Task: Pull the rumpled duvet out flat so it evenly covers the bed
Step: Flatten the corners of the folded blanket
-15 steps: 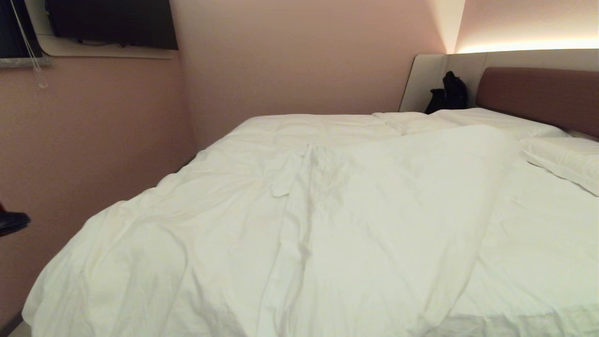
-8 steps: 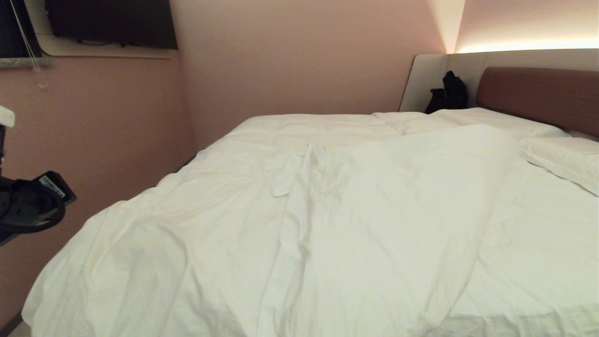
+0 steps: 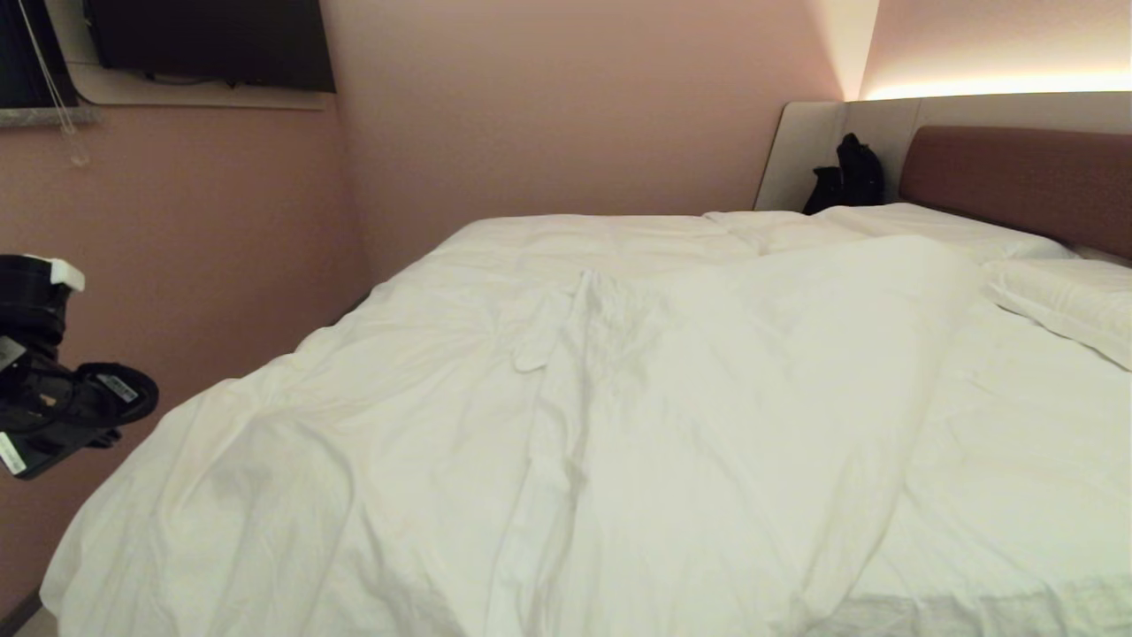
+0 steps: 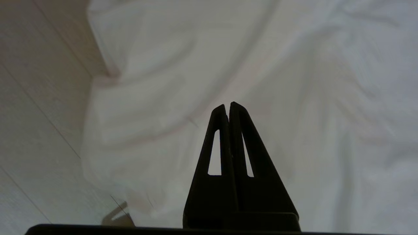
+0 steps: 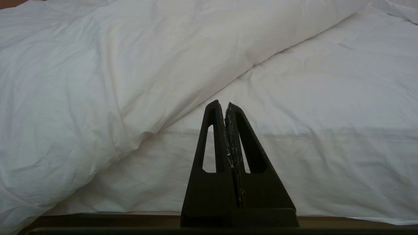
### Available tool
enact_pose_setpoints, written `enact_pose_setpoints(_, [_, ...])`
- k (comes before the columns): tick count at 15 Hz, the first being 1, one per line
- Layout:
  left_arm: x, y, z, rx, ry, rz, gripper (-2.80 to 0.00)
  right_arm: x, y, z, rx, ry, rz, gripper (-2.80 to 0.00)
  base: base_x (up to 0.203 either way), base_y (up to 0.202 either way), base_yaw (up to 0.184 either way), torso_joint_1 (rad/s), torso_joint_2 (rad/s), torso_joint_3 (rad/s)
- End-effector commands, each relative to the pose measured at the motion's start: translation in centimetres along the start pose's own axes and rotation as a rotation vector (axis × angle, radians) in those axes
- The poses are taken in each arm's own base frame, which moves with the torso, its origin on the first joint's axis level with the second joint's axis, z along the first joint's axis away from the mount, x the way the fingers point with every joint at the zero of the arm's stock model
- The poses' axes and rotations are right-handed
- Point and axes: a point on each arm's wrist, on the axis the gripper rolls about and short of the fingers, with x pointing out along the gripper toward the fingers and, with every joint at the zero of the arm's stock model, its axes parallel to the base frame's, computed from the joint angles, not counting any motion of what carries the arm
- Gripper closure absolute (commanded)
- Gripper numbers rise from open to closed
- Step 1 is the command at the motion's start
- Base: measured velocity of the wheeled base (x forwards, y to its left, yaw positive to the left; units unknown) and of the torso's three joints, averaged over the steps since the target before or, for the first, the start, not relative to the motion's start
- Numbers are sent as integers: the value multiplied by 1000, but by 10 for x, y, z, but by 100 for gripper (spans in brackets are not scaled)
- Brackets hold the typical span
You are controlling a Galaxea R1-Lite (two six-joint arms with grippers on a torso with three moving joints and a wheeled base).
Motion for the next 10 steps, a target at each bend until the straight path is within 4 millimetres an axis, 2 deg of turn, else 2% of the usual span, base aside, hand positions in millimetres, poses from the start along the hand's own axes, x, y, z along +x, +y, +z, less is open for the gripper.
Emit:
enact_pose_setpoints(1, [31,19,15,-1,29,48,0,0,0,0,-1,0,1,0,0,0,0,0,0,0])
enact_pose_setpoints(5, [33,41,32,57,51,-43,0,0,0,0,-1,0,1,0,0,0,0,0,0,0])
enact_pose_setpoints(8, [40,86,50,143,98,-201,0,0,0,0,-1,0,1,0,0,0,0,0,0,0])
enact_pose_setpoints(10, [55,112,47,210,147,-275,0,0,0,0,-1,0,1,0,0,0,0,0,0,0])
